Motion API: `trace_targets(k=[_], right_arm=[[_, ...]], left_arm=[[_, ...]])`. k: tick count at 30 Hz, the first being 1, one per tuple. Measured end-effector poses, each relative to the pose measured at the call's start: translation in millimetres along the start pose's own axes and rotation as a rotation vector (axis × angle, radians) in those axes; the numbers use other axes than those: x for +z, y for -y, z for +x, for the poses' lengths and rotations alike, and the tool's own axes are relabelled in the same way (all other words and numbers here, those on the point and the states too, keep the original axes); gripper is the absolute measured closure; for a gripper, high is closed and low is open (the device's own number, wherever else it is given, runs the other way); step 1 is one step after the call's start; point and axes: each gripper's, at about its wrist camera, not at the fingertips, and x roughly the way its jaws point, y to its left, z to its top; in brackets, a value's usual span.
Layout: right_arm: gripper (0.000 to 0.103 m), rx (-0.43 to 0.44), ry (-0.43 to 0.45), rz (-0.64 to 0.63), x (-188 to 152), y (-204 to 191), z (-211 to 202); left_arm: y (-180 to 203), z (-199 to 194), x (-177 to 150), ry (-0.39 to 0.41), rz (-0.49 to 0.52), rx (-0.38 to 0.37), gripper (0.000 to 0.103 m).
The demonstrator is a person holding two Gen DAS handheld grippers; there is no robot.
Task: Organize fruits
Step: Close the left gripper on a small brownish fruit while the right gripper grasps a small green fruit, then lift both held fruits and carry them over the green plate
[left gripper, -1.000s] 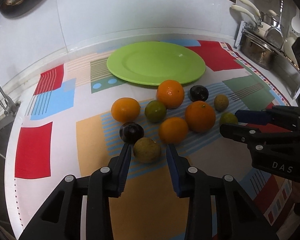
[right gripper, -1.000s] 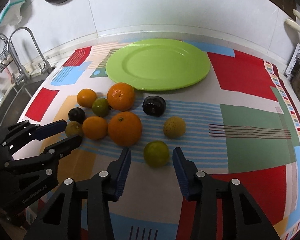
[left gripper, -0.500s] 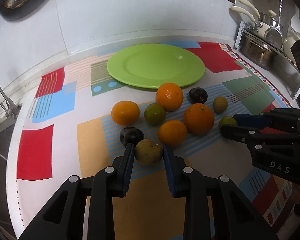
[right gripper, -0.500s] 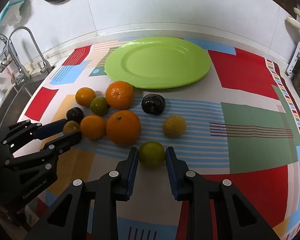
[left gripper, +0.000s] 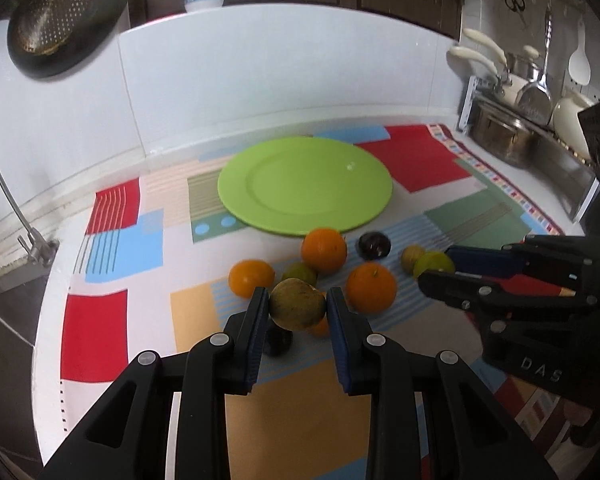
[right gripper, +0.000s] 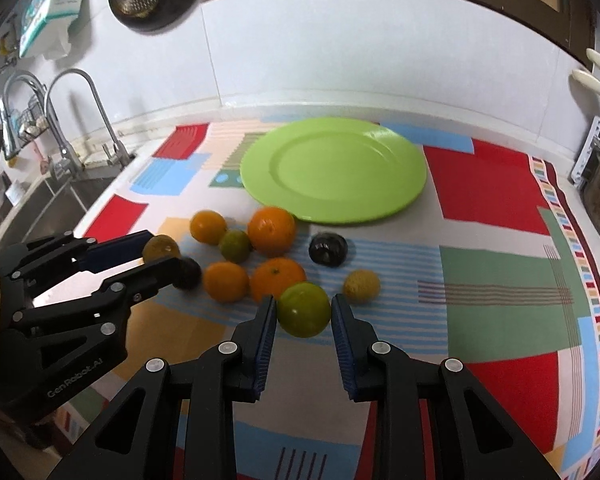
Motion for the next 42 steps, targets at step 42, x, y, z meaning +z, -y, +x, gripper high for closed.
trace_targets(k=[42], right_arm=[[0.074, -0.016, 0.102, 0.044, 140, 50, 56]], left_arm=[[-34, 81, 145, 0.043, 0.013, -0.039, 0.073]])
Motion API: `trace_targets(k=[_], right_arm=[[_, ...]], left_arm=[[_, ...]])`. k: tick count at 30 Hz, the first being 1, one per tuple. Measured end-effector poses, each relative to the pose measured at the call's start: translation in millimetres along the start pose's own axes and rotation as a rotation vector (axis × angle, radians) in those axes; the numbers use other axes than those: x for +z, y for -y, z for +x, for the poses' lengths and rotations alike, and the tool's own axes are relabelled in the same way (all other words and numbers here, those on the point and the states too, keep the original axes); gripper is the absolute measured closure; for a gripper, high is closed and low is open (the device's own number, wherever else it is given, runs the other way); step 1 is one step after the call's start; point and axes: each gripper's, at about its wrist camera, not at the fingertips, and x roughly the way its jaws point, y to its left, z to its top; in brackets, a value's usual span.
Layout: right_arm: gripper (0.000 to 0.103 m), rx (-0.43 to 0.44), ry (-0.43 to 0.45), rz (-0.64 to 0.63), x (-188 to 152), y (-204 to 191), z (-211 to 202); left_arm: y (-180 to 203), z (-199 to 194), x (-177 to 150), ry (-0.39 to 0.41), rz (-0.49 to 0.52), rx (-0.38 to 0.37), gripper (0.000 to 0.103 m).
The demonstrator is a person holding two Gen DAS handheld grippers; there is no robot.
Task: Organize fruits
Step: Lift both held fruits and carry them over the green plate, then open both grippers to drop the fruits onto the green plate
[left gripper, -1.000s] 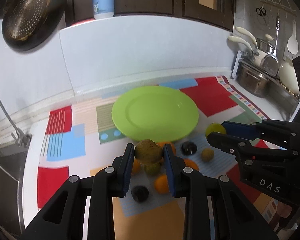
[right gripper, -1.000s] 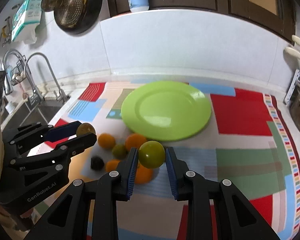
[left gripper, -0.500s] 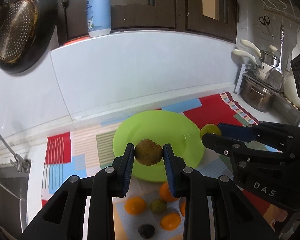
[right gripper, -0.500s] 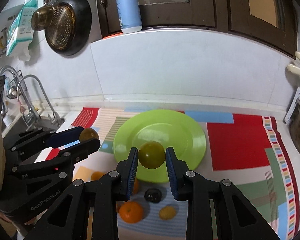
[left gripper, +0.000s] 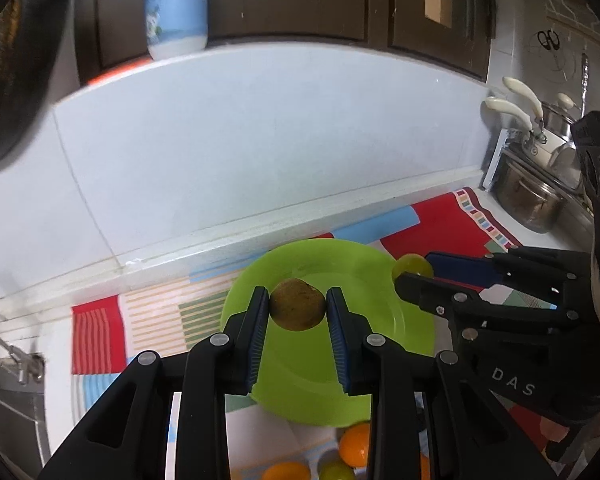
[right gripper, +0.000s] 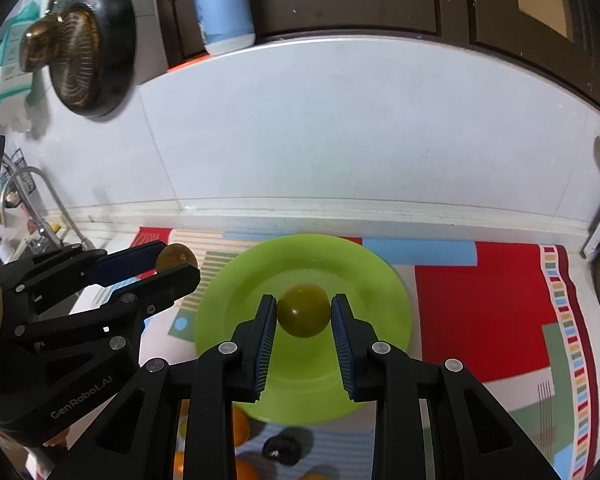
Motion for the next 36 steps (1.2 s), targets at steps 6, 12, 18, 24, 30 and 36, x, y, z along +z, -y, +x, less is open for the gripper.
trace_targets(k=[6, 12, 18, 24, 30, 36], right_arm=[[0.074, -0.021, -0.043, -0.003, 13, 10, 32], [0.074, -0.026, -0.094, -0.019, 16, 13, 63], [0.074, -0.021, -0.122, -0.008, 16, 21, 84], [0.074, -0.014, -0.143, 0.004, 14, 25, 96], [0.073, -0.02, -0.142, 0.005, 9, 26, 97], [0.072, -0.016, -0.12, 0.006, 8, 24, 83]], left_arm=[[-11, 43, 5, -0.07, -0.006, -0.032, 0.073], [-18, 75, 4, -0.128, -0.012, -0.037, 0.073], [-18, 94, 5, -0.154, -0.014, -0.046, 0.073], [-19, 106, 4, -0.166, -0.013, -0.05, 0.073], [-20, 102, 3, -0.159, -0.007, -0.032, 0.067], [-20, 79, 4, -0.124, -0.008, 0.007, 0.059]])
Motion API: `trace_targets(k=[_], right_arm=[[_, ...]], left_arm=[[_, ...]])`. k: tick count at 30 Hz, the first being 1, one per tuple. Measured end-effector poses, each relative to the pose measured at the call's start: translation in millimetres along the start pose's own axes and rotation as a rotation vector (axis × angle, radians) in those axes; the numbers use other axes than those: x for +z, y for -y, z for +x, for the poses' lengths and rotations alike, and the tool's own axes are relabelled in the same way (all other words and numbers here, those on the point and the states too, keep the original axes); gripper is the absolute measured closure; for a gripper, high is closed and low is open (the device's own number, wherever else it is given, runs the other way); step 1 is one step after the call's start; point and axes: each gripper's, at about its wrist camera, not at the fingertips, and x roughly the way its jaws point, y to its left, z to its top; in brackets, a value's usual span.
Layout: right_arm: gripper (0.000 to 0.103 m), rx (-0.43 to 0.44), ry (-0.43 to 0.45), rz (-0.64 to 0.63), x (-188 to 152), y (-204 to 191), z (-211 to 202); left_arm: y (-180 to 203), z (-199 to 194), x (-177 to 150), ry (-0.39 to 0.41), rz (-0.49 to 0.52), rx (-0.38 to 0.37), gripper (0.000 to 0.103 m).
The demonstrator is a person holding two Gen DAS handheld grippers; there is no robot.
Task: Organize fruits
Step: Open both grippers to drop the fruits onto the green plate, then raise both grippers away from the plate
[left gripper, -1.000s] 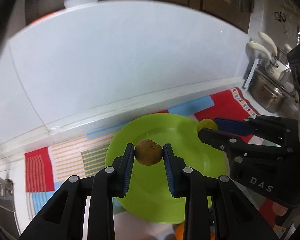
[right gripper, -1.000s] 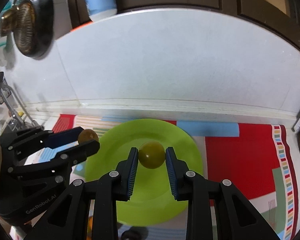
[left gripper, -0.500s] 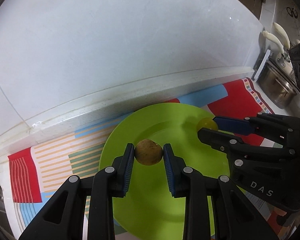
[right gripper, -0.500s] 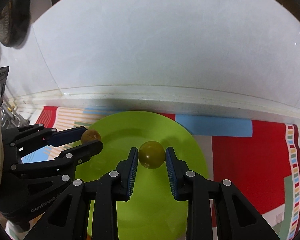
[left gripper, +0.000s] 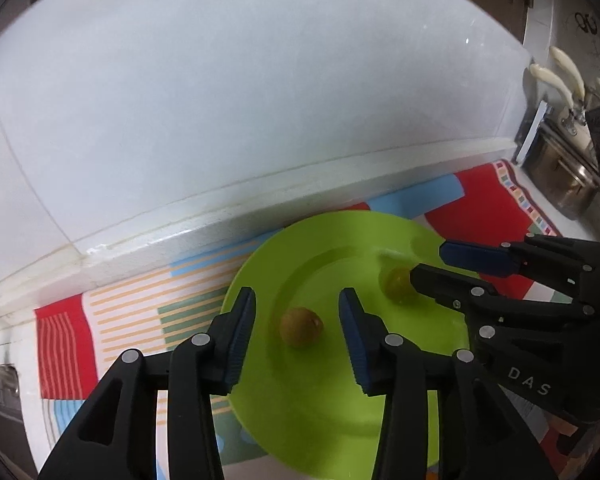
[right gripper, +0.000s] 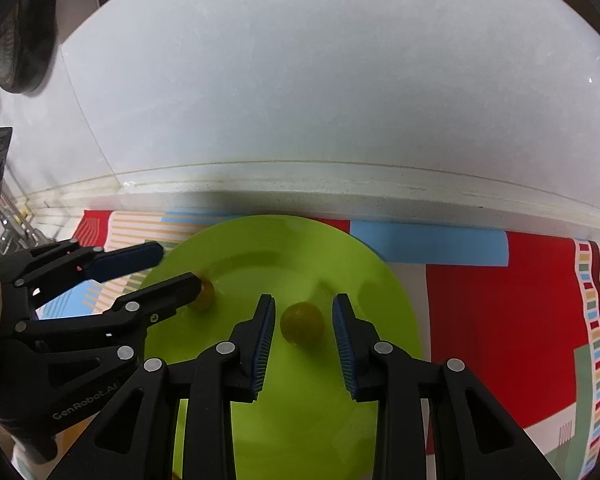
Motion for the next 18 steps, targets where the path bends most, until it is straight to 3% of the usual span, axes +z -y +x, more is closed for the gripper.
trace_targets(k=[15, 18], right_arm=[[0.071, 0.007, 0.108, 0.006, -19, -19, -78], [0.064, 0.003, 0.126, 0.007, -28, -22, -92]], left_arm=[[4, -87, -26, 0.119, -0.038, 0.077, 0.041], [5, -106, -36, 0.145, -0.043, 0.089, 0.036]])
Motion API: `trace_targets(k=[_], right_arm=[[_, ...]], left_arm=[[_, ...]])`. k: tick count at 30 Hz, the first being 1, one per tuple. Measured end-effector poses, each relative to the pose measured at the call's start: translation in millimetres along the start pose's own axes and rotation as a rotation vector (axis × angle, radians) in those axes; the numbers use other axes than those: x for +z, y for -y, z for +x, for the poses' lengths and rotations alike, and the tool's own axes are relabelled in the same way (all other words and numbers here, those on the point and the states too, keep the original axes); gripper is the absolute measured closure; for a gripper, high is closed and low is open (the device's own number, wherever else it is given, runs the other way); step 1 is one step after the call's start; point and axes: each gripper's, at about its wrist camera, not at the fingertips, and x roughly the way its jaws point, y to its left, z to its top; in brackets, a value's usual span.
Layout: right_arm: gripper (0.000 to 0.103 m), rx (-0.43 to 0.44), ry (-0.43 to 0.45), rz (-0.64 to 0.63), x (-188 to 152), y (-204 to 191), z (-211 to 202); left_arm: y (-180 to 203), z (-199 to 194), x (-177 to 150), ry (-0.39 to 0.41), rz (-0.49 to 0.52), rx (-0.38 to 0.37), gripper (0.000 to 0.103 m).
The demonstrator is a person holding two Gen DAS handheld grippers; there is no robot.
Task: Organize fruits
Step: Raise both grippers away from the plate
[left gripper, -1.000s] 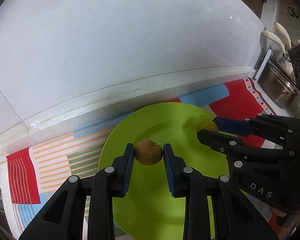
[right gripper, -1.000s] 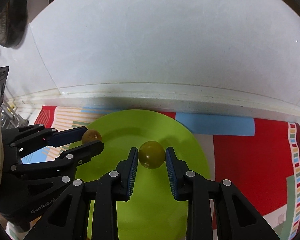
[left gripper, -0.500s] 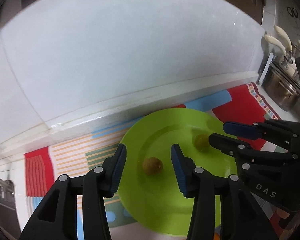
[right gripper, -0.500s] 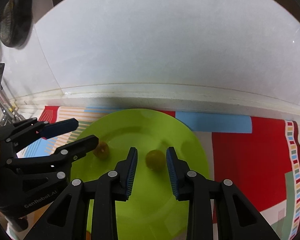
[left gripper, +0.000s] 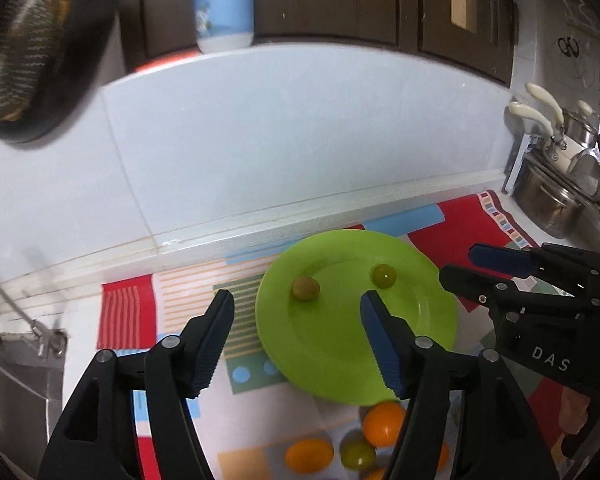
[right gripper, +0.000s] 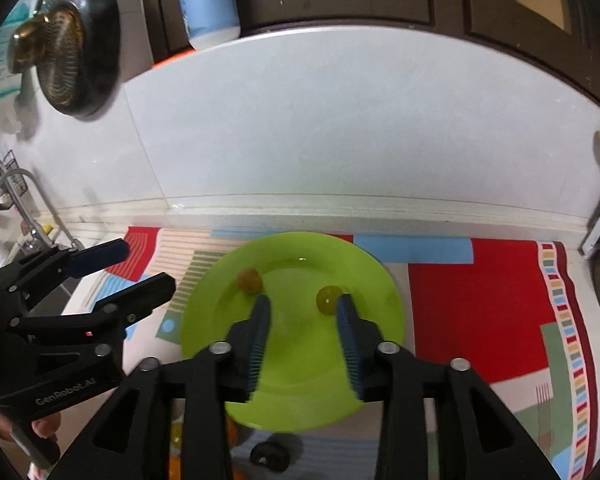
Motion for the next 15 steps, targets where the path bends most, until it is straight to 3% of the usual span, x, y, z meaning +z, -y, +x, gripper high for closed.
trace_targets(k=[11, 13, 15], right_arm=[[0.064, -0.001, 0.056, 0.007, -22, -16, -52], [0.056, 0.0, 0.061, 0.008, -25, -18, -58], [0.054, -0.012, 0.071, 0.006, -30, -20, -67]], left_arm=[[3, -59, -19, 0.06, -0.016, 0.033, 0.021], [3, -68, -25, 0.064, -0.025, 0.056, 0.02], [3, -76, -31, 0.068, -0.029, 0.064, 0.017]])
